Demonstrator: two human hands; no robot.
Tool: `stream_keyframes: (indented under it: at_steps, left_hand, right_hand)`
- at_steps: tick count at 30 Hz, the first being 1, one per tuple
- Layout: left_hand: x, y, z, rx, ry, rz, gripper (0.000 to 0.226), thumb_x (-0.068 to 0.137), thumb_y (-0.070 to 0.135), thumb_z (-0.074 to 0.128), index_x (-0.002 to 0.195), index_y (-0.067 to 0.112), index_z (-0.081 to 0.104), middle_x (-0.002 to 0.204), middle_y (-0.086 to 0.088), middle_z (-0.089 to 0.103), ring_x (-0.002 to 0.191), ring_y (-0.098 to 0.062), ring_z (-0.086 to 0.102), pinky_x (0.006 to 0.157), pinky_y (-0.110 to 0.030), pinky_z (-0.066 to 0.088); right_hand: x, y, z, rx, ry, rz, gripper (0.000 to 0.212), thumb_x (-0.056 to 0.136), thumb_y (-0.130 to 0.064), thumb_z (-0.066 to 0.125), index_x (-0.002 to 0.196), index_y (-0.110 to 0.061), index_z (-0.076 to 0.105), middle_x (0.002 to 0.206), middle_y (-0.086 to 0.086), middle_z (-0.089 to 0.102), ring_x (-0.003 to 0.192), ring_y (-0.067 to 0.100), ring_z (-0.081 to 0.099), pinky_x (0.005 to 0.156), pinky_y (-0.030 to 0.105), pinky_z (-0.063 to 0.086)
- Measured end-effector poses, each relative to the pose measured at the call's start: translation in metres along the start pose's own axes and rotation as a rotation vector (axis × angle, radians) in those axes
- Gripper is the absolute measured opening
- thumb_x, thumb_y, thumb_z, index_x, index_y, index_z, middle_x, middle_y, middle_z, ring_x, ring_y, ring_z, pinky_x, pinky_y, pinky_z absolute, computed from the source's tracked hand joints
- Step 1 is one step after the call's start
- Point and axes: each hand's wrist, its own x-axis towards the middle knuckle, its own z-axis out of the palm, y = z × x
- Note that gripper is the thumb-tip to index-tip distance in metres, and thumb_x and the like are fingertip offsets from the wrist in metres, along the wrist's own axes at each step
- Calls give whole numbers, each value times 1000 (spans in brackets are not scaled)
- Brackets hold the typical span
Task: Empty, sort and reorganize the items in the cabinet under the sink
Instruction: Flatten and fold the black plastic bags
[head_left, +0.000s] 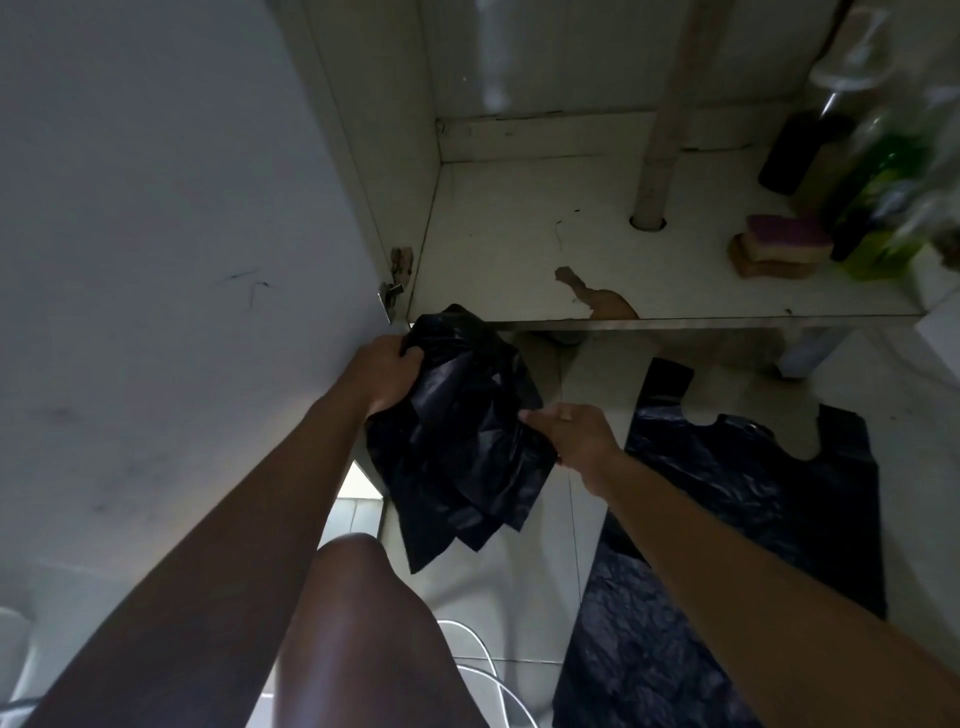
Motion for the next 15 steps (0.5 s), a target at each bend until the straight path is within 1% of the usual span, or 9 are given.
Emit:
stream_keyframes:
  at_steps: [2, 3, 4, 5, 7, 9, 10, 12, 15]
  left_hand:
    - [1, -4, 2, 33, 16, 19, 31, 102, 22, 39, 83, 6, 57, 81, -3, 58, 82, -23, 54, 65, -28, 38]
    - [1, -5, 3, 59, 35, 31, 32, 101, 20, 39, 73, 8, 50, 75, -2, 55, 77, -23, 53, 59, -28, 35]
    - [0, -7, 4, 101, 57, 45, 32, 101, 18, 39, 70, 11, 45, 74, -3, 54, 74, -22, 52, 57, -29, 34]
    - [1, -7, 6, 146, 80, 51, 30, 100, 16, 40, 71, 11, 44, 78, -5, 55, 74, -22, 51, 60, -29, 35]
    - [2, -10, 10, 205, 117, 45, 19, 100, 14, 42, 84, 7, 49, 87, -11, 59, 78, -26, 53, 67, -29, 39]
    - [3, -13, 15, 251, 124, 44, 13, 98, 11, 45, 96, 2, 55, 96, -20, 63, 83, -32, 59, 68, -31, 41]
    - [3, -14, 16, 277, 124, 48, 13, 97, 10, 46, 98, 1, 56, 99, -22, 64, 86, -34, 61, 67, -31, 41]
    - [2, -15, 18, 320, 138, 65, 12, 95, 7, 48, 99, 0, 57, 101, -24, 64, 88, -36, 62, 67, -31, 40]
    - [1, -16, 20, 374, 160, 90, 16, 95, 9, 53, 106, -1, 57, 102, -23, 64, 90, -37, 62, 66, -31, 39]
  right_hand:
    - [-2, -9, -7, 14, 9, -28, 21, 86, -28, 78, 77, -11, 70, 83, 6, 71, 68, 12, 64, 50, 17, 50]
    - [-2, -13, -9, 19, 10, -34, 23, 88, -28, 76, 75, -10, 69, 81, 6, 70, 68, 12, 65, 51, 18, 53]
    - [-2, -18, -12, 11, 7, -35, 26, 89, -28, 74, 74, -8, 67, 83, 7, 71, 70, 12, 65, 53, 20, 56]
    - [-1, -22, -14, -6, 9, -34, 28, 91, -29, 71, 76, -6, 67, 87, 9, 72, 72, 14, 66, 57, 23, 59]
    - [-1, -33, -16, -18, 7, -16, 27, 95, -33, 65, 85, -8, 68, 98, 11, 73, 77, 18, 70, 69, 31, 62]
    - [-2, -42, -18, 90, -48, 28, 23, 101, -35, 55, 104, -15, 65, 106, 5, 71, 83, 24, 74, 83, 41, 60]
    - [-4, -47, -21, 154, -93, 42, 24, 104, -36, 48, 113, -19, 62, 108, 2, 70, 86, 26, 75, 88, 44, 58]
    - [-6, -56, -24, 260, -157, 47, 30, 107, -36, 36, 121, -21, 58, 109, 3, 71, 91, 25, 75, 89, 44, 57]
    - [-6, -67, -33, 423, -122, 33, 38, 109, -35, 31, 127, -13, 56, 108, 13, 73, 93, 25, 75, 83, 41, 59]
